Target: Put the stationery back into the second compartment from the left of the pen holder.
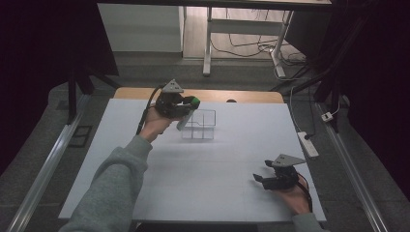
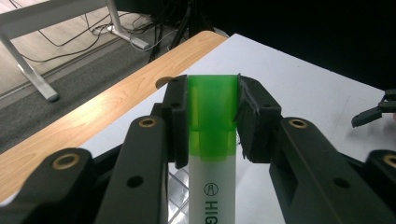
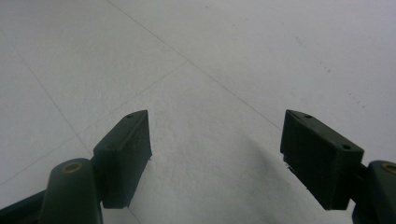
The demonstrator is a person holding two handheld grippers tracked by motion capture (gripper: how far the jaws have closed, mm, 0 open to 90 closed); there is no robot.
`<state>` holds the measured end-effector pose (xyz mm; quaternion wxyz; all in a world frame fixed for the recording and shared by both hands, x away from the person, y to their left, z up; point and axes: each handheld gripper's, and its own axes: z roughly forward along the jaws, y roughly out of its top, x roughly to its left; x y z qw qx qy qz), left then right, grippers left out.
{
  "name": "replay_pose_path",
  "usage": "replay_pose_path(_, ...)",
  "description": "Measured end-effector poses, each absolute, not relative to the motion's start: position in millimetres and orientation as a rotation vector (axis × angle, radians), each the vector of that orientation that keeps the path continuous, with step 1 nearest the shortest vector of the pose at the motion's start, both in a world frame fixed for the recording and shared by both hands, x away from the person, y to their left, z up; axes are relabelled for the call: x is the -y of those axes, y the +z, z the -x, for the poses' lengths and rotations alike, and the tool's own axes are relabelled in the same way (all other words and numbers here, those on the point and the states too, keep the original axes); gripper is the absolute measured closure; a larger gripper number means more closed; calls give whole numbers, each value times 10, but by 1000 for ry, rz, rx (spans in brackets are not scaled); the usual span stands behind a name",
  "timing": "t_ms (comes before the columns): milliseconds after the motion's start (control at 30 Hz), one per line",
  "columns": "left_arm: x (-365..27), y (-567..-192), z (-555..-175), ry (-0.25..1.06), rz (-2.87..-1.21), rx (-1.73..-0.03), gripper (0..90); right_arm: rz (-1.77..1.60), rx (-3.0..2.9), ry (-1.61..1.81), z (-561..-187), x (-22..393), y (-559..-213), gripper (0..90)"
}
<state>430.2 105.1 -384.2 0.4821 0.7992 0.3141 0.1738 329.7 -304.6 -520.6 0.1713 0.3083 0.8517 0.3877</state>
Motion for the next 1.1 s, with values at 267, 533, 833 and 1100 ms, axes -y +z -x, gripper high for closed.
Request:
replay_pose_path(267, -978, -3838, -4420, 426, -1945, -757, 666, -878, -2416, 1102, -3301, 3048, -5206, 242)
replay_pose_path(533, -890, -3798, -4547, 433, -1941, -751, 666, -885, -2409, 1092, -3303, 3059, -5204, 242)
replay_pose_path(833, -766, -3769, -4639, 443, -1931, -718, 665, -895, -2409, 1096, -3299, 3065, -5208, 242)
replay_pose_path(1100, -705, -3887, -4799, 443, -1923, -728, 665, -908, -2410, 1094, -3302, 3081, -5218, 242)
